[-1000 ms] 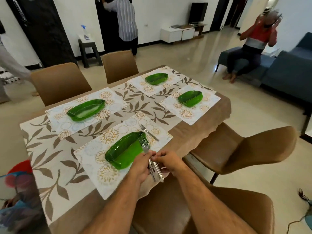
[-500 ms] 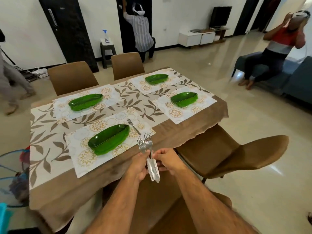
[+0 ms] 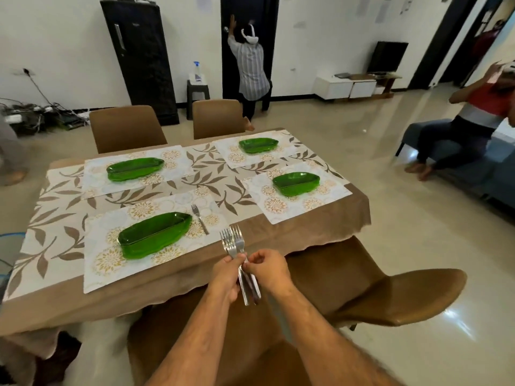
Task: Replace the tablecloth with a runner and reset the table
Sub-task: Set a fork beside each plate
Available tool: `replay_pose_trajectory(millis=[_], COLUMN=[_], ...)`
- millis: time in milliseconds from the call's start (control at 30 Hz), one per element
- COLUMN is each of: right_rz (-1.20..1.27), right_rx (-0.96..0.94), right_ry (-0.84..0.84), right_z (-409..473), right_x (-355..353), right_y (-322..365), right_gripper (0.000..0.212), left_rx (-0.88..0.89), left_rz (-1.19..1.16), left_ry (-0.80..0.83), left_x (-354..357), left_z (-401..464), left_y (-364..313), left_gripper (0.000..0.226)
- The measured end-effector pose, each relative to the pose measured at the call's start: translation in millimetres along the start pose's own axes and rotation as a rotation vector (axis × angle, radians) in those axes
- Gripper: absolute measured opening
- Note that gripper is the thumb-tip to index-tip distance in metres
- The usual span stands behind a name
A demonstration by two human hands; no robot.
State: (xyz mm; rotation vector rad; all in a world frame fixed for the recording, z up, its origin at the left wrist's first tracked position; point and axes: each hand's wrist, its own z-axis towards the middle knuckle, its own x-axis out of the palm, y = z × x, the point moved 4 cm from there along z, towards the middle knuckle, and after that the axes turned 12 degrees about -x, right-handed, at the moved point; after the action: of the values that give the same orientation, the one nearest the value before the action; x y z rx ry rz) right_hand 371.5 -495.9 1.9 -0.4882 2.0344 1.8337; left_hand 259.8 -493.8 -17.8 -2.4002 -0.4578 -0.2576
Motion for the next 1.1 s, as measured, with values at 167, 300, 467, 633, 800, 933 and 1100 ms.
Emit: replay_pose_trajectory(millis=[167,300,467,633,800,933,1100], right_rz=[0.092,0.193,0.241,0.291,0.251,0.250,0.086], right_rx=[0.029,0.057,0.072,0.110,0.138,0.190,0.215], right_ry=[0.108,0.155,0.165,0.128,0.036,-0.041,-0.095], right_z=[33.5,46.0,76.8,121.8,181.1,251.3,351.4], right_x=[-82.3,-137.3,-158.1,-177.1,-232.1,-280.6,-321.1], right_y=[-47.9,-69.2,-84.9,-98.7,-114.2,-139.5,-192.1], right_gripper=[0.005,0.006,0.005,0.008,0.015,0.020,0.030], left_rx=[-0.001,0.001,0.027,-0.001,-0.019,-0.011,-0.056], left_rz=[-0.049,-0.068,-0.054,-0.036,-0.049,-0.010,-0.051], left_ry=[-0.011,-0.006,-0.079,-0.093,-0.027,0.019,0.009], left_x=[89.2,146.3,178.5,204.4,254.7,299.4,346.0], left_z=[15.4,18.6,33.9,70.3,107.3,140.2,195.0], left_y=[24.7,36.5,27.1,8.6,-8.1,-19.6,-33.9], left_gripper=[0.008,0.011,0.010,0.010,0.011,0.016,0.016])
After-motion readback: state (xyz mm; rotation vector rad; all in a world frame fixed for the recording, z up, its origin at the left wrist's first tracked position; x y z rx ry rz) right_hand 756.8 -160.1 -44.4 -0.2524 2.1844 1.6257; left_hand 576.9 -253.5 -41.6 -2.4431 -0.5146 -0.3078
